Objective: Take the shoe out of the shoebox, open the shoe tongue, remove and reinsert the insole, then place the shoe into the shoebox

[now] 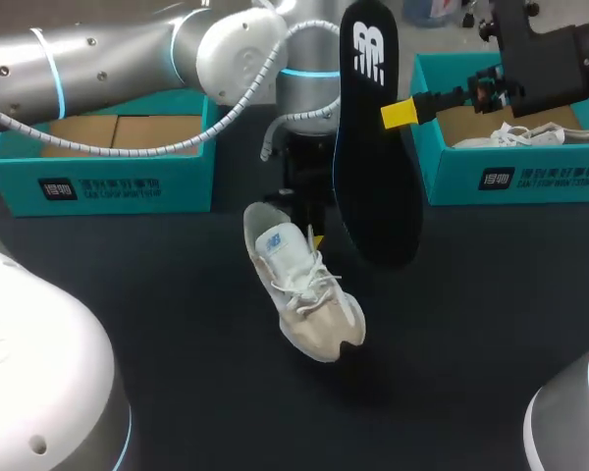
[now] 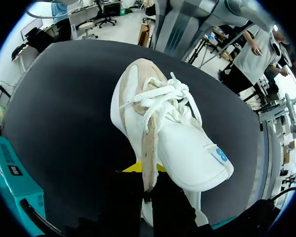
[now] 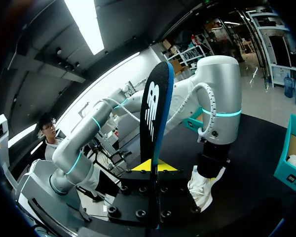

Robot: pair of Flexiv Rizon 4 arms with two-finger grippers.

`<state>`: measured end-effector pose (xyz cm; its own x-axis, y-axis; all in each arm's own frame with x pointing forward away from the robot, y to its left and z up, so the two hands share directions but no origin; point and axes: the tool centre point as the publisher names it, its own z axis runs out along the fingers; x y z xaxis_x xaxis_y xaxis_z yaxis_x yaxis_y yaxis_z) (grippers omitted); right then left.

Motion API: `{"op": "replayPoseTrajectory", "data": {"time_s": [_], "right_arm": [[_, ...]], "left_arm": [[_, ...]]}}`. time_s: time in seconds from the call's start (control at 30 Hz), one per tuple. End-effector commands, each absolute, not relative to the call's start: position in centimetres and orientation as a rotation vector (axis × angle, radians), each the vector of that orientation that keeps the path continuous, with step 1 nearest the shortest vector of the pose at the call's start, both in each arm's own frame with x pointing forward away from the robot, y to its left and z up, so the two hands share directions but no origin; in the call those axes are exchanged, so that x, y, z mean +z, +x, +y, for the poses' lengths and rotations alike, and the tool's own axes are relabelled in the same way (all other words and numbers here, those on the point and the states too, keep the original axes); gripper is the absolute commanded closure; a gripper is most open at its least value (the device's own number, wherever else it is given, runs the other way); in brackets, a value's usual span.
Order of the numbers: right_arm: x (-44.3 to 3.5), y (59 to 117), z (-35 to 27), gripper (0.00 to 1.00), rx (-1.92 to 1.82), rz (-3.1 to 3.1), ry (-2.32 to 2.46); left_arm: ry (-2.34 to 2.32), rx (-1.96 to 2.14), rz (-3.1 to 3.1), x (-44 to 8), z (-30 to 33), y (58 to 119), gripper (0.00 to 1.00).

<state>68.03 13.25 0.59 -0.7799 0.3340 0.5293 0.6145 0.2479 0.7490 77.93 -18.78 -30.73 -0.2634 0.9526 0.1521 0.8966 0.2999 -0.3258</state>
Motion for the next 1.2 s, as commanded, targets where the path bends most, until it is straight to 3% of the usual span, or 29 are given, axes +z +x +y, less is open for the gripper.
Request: {"op": "replayPoseTrajectory", "data": {"time_s": [0.03, 1.2], "right_arm": [[0.6, 68.2, 13.5, 1.0, -1.54, -2.263, -0.885], [0.6, 68.2, 13.5, 1.0, -1.54, -2.263, -0.885]], "left_arm": [[-2.299, 0.134, -1.65, -30.5, -19.1, 78.1, 1.0], [-2.118, -0.064, -1.752, -34.1, -21.6, 81.6, 1.0]]}}
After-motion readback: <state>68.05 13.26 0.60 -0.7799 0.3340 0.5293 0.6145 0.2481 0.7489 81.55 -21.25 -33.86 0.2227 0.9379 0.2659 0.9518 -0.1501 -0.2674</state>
